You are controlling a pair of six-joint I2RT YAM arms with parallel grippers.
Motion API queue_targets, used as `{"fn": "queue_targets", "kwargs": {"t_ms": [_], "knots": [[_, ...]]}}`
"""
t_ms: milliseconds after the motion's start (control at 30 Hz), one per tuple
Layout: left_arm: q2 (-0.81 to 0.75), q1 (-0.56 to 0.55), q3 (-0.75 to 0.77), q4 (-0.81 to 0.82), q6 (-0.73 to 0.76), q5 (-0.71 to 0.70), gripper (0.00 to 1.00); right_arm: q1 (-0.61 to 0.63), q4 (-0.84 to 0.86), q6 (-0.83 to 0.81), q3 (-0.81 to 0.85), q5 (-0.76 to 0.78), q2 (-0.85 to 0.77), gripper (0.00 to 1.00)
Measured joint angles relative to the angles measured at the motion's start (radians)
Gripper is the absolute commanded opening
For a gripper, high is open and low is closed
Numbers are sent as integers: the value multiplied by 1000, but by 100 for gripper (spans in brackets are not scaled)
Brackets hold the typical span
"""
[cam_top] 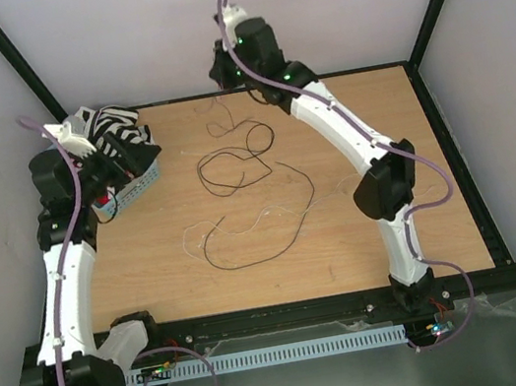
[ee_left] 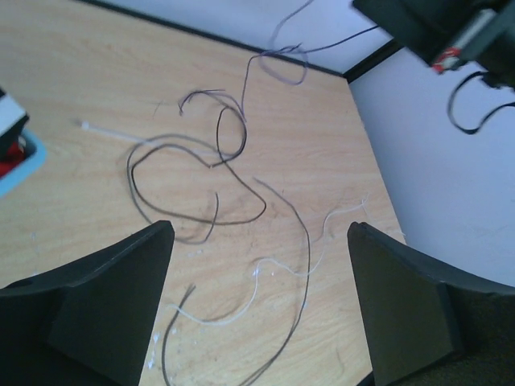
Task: Zip-tie the wires
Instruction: Pick up the cable at the center of the board, then straighten the cable at the center of the board.
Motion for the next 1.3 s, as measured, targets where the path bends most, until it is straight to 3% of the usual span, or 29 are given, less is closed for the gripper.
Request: {"fn": "queue_targets", "kwargs": {"t_ms": [233,433,633,833,1100,1300], "knots": [[123,0,129,117,-21,66,92,-2,2,-43,179,43,-58,1],[193,-16,176,179,-50,143,92,-17,-10,-52,159,58,-154,1],[201,-109,178,216,-13,166,92,-45,-18,-44,105,1,-282,1],[205,-142,262,270,-3,182,93,-70,-19,-94,23,-147,-408,1],[212,-142,487,340,-82,238,93,-93,-29,-293,-191,-437,-641,3],[200,-223,492,366,-51,269,99,-95,-24,-349,-261,-671,-802,3]]}}
